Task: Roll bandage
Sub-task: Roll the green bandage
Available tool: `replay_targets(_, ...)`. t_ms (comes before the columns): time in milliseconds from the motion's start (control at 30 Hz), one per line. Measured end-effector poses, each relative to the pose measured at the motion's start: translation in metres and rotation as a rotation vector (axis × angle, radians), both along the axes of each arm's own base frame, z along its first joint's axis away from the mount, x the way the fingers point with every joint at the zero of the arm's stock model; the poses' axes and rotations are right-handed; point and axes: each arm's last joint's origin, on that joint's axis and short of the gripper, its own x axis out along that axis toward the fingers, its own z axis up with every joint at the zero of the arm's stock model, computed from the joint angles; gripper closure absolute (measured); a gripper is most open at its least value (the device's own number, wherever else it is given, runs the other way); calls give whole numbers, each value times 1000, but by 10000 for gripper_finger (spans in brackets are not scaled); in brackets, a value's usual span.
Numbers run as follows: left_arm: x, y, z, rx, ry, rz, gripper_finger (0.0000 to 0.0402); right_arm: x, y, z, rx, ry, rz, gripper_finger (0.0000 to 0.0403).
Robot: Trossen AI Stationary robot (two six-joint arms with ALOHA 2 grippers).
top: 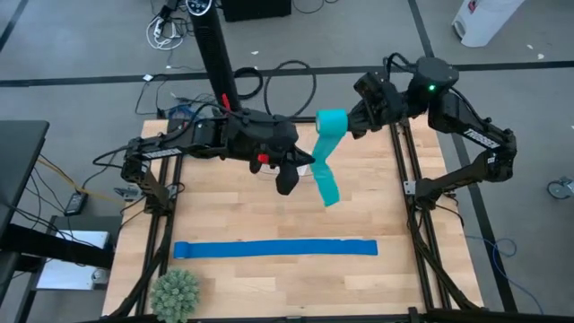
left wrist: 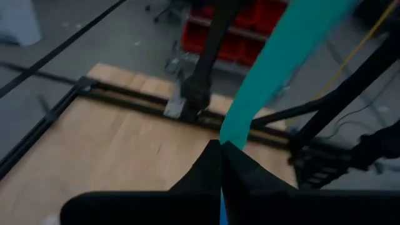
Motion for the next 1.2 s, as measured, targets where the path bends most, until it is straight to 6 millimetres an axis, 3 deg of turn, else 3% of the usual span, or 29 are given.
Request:
replay_targets(300, -4, -2, 0, 46, 23, 29, 399, -5, -15, 3, 26, -13, 5, 403)
replay_targets(633, -20, -4, 25, 86, -47, -81, 379, -5, -17, -2, -10, 18, -13, 403)
replay_targets(933, -45, 4, 45, 177, -14, 70, 304, -4, -17, -5, -35, 36, -42, 403)
replay_targets(1200, -50, 8, 61, 289, -88, 159, 273, 8, -14, -30, -22, 139, -17, 403)
